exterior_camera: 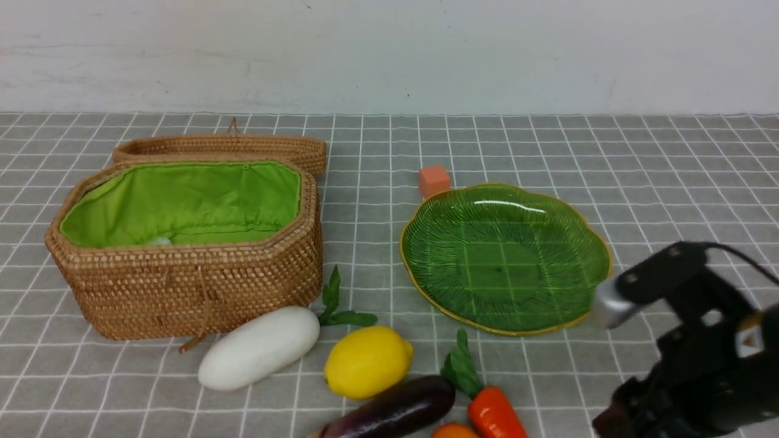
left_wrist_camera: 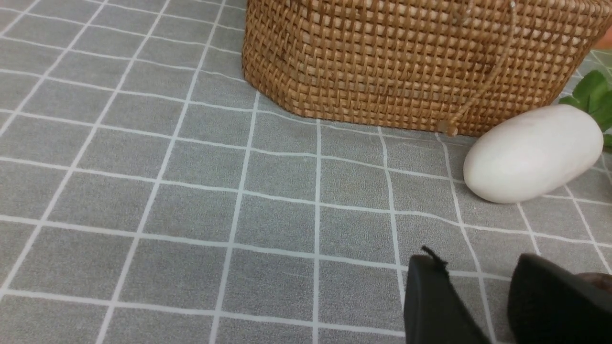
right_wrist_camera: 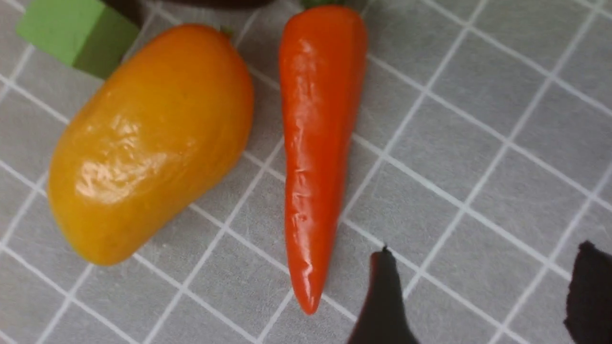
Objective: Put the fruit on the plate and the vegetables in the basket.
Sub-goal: Use the right arm to grab a carrot and put it into the left basket
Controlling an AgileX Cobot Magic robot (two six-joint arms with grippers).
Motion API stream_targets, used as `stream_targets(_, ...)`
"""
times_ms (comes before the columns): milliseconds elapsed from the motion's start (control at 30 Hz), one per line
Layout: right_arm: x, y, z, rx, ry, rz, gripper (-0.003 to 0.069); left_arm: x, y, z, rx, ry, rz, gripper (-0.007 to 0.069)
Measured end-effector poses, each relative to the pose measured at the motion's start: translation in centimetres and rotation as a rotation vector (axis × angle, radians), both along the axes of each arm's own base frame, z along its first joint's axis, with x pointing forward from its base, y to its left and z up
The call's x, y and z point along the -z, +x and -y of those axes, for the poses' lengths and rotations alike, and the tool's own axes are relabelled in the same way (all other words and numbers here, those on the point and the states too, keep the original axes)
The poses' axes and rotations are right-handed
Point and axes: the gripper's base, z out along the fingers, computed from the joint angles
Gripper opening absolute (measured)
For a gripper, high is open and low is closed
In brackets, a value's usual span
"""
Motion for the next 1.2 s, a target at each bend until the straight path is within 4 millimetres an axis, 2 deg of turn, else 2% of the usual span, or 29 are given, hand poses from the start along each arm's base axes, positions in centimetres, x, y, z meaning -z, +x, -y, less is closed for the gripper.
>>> stream_targets(167,1.6,0.5,-1.9,-0.064,-0.032,-0.047,0.0503,0.0,0.0,0.0,0.000,0.000,0.000,0.0239)
stream_targets(333,3.5,-0.1,-4.2,-0.158,-0.079,-0.108,0.0503,0.0,0.0,0.0,0.000,0.000,0.000,0.0239)
stream_targets(500,4.7,-0.1,-5.5,-0.200,-0.099,-0.104,0.0503,0.0,0.0,0.0,0.000,0.000,0.000,0.0239)
stream_targets(600,6.1,0.8,-6.0,-0.211,-0.123,-0.078,0.0496,0.0,0.0,0.0,0.000,0.000,0.000,0.0239)
stream_targets(667,6.8,1.0,-6.1,-0.217,-0.139,-0.081,0.0482,0.0,0.0,0.0,0.000,0.000,0.000,0.0239)
stream_targets(700,7.8,1.2,-6.1,-0.225,-0.169,-0.109,0.0428,0.0,0.0,0.0,0.000,0.000,0.000,0.0239)
stream_targets(733,7.8,1.2,-6.1,-0.225,-0.170,-0.111,0.0420,0.0,0.0,0.0,0.000,0.000,0.000,0.0239)
stream_targets(767,8.3,1.1,-6.1,-0.230,-0.188,-0.132,0.0337,0.0,0.0,0.0,0.000,0.000,0.000,0.0239)
stream_targets(800,8.3,1.1,-6.1,-0.228,-0.189,-0.135,0.0324,0.0,0.0,0.0,0.000,0.000,0.000,0.0239)
stream_targets(833,8.3,1.1,-6.0,-0.219,-0.189,-0.141,0.0244,0.0,0.0,0.0,0.000,0.000,0.000,0.0239)
stream_targets(1067,6.0,0.9,-5.9,-0.176,-0.157,-0.128,0.0258,0.0,0.0,0.0,0.000,0.000,0.000,0.0239)
stream_targets(1200,2.5,1.2,-6.2,-0.187,-0.151,-0.123,0.0258,0.0,0.0,0.0,0.000,0.000,0.000,0.0239)
